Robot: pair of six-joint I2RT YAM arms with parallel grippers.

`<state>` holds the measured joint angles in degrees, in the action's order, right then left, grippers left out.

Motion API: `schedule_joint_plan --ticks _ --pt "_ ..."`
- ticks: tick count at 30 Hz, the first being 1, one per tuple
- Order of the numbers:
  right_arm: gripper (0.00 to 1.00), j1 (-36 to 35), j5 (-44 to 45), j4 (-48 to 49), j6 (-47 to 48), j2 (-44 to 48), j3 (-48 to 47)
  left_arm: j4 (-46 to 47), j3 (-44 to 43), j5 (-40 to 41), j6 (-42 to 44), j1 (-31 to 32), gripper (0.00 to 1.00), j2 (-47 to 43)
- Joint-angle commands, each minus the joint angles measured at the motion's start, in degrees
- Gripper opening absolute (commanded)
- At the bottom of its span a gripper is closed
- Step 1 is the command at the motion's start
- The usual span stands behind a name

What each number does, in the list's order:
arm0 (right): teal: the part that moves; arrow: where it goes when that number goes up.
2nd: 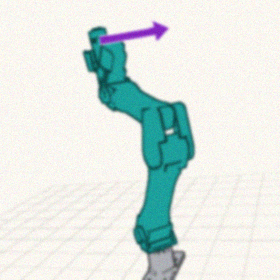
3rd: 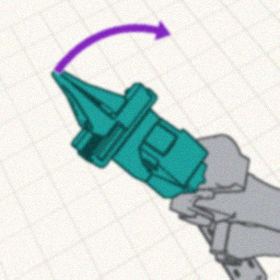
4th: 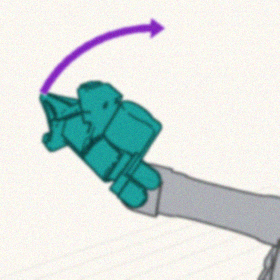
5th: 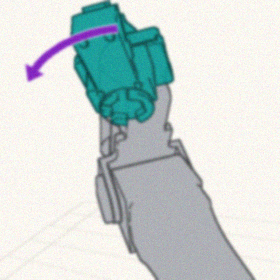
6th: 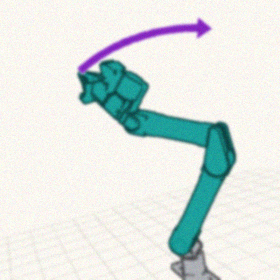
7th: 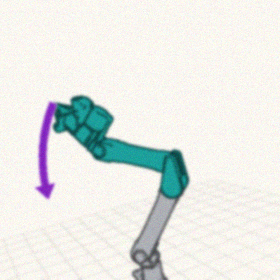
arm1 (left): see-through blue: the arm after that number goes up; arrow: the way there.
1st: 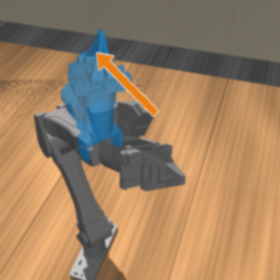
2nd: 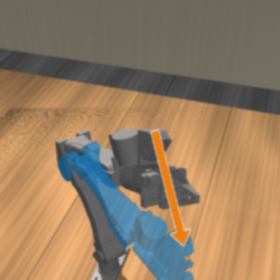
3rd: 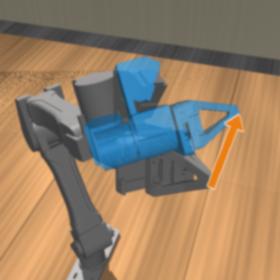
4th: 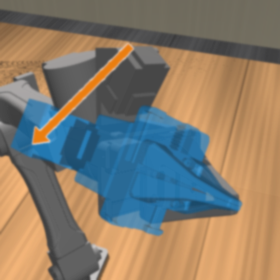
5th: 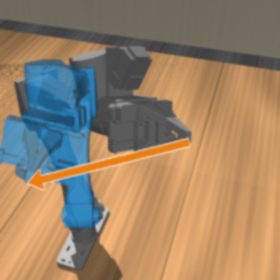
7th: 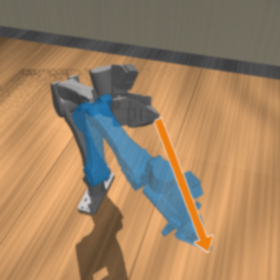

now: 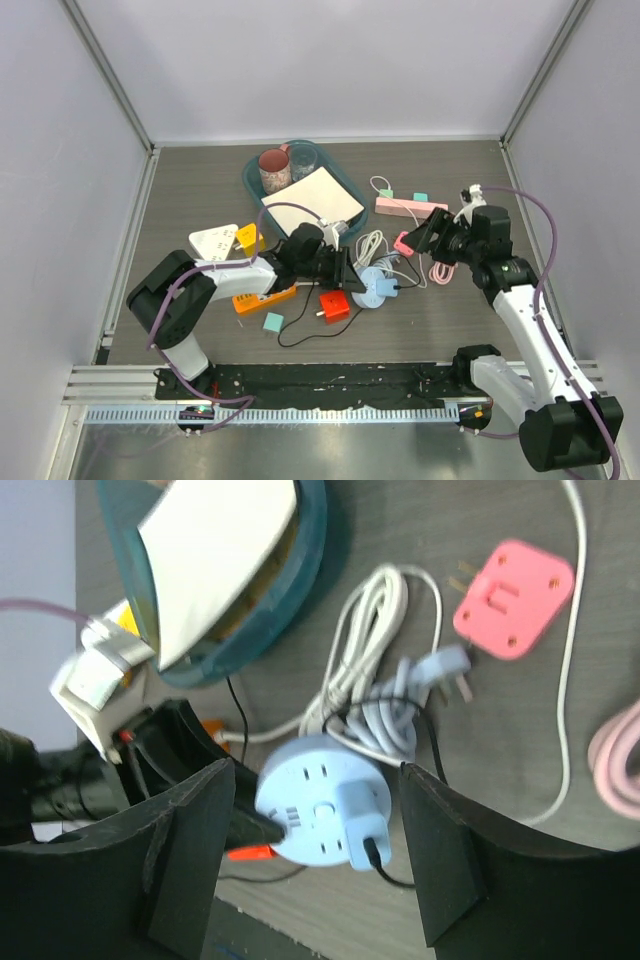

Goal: Pull the plug off the socket

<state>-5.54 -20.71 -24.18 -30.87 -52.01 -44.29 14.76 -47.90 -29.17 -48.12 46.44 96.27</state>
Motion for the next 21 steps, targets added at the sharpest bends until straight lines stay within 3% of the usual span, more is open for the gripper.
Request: schedule_joint_plan --ticks 1,11,21 --pt "0.72 -0.35 -4.08 -4.46 -1.56 2.78 5.0 2.2 -3.16 -0.36 -1.63 0.32 0.0 0.5" --pt "0.71 -1.93 -5.48 -3.15 -0.51 4.02 11.42 -0.17 -5.1 0.96 -2.68 0.32 0.0 1.99" --pt "0.71 -7.9 -1.88 3.26 -4.81 4.46 15.81 0.26 -4.92 1.13 -3.82 0.32 0.0 2.34"
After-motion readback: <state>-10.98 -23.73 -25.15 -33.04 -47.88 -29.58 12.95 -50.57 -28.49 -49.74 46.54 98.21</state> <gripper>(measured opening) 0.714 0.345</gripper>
